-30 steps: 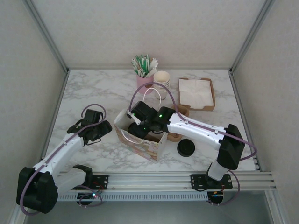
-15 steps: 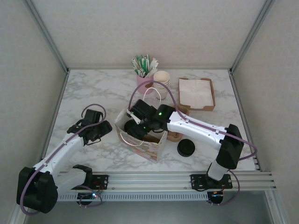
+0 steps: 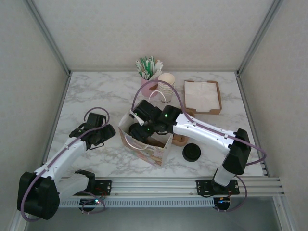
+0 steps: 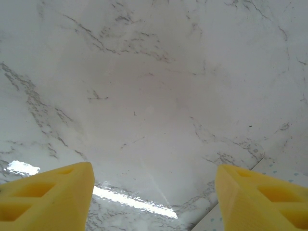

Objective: Pack the takeout coffee

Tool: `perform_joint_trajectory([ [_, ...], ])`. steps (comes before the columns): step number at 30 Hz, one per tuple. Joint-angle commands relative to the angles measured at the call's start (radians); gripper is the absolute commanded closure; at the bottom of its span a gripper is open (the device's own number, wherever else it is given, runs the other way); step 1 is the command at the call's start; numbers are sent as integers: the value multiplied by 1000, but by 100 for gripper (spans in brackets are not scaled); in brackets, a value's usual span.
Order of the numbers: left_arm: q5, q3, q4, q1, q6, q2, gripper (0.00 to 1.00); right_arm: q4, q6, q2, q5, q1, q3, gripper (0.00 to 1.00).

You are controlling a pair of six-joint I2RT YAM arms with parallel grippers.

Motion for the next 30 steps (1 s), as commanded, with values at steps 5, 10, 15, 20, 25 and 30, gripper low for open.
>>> perform_joint_trajectory([
  [5,-21,29,-24,-15,-12,11,33,-34,10,3,18,13,46,14],
  [10,-23,30,-24,-15,-11,12,33,-40,12,0,19,16,54,15],
  [15,-24,32,-24,-17,-11,12,33,-47,13,-4,17,19,62,15],
  [20,-26,34,-26,-17,-9,13,33,-51,13,-12,17,23,68,15],
  [25,-26,36,-26,-19,-8,16,33,-59,12,-21,15,26,75,15],
  [30,-30,46,-33,-19,-6,18,33,-74,16,-39,12,27,92,15],
])
